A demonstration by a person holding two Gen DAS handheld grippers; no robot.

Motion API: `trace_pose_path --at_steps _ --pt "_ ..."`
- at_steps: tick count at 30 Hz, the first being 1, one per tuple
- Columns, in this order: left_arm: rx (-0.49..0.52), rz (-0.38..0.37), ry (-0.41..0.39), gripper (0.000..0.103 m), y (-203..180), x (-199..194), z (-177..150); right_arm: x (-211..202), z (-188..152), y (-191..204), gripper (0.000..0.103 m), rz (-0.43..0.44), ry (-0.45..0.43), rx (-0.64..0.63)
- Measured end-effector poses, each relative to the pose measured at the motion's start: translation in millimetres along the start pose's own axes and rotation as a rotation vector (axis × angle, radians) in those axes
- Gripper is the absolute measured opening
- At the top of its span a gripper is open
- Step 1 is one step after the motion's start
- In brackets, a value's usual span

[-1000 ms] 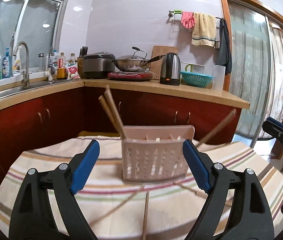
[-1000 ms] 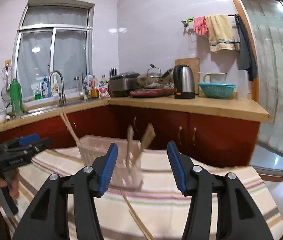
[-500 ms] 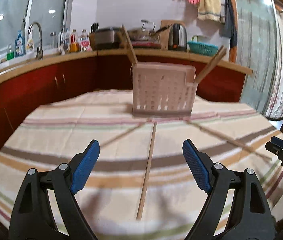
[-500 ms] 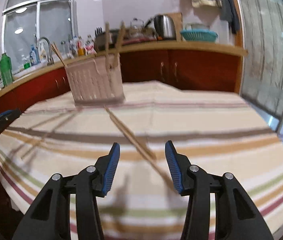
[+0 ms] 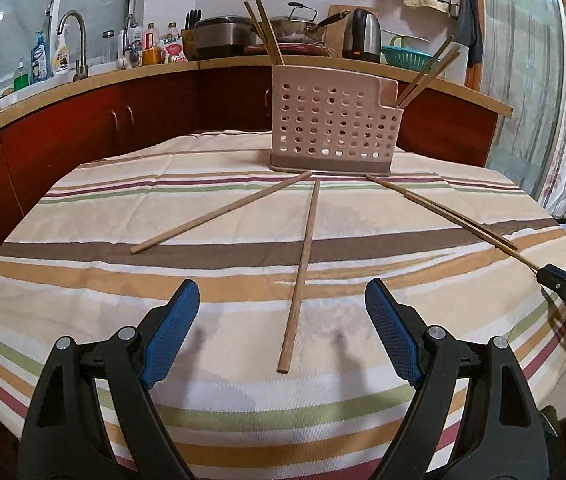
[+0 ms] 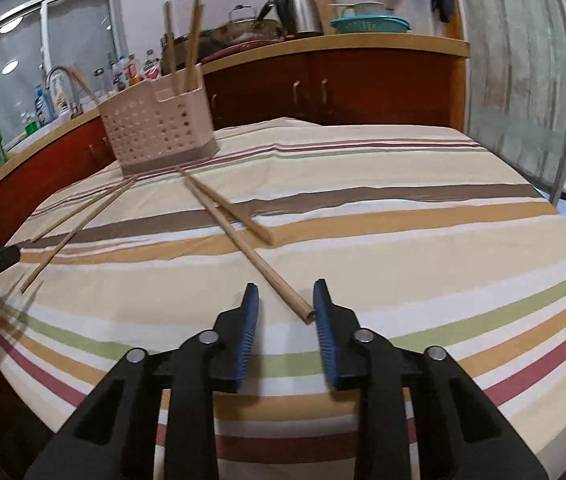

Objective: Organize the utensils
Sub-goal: 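Move both open tools back down to the remaining chopsticks, then close the right tool on a chopstick while the left tool grasps another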

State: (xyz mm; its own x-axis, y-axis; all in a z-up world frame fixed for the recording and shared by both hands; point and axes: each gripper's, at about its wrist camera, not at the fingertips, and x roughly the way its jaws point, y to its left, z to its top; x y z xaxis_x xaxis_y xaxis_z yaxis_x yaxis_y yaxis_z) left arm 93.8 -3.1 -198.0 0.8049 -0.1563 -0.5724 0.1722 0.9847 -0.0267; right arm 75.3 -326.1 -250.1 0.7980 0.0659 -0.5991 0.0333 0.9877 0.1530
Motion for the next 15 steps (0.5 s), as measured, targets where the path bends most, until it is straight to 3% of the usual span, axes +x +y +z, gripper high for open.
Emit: trace_pose_path --at_steps 8,12,15 --pt "0.001 -0.015 0.032 0.081 -1.5 5.6 -5.6 4.3 -1.0 34.4 0.013 0.086 0.023 -0.073" --pt "0.003 -0.02 0.046 0.079 -1.8 9.0 -8.4 4.9 -1.8 48.4 0.013 0.121 0.028 -0.1" --pt "-0.002 -0.029 0.065 0.071 -0.3 13.2 -9.8 5.7 -1.9 55.3 0.013 0.127 0.03 -0.119"
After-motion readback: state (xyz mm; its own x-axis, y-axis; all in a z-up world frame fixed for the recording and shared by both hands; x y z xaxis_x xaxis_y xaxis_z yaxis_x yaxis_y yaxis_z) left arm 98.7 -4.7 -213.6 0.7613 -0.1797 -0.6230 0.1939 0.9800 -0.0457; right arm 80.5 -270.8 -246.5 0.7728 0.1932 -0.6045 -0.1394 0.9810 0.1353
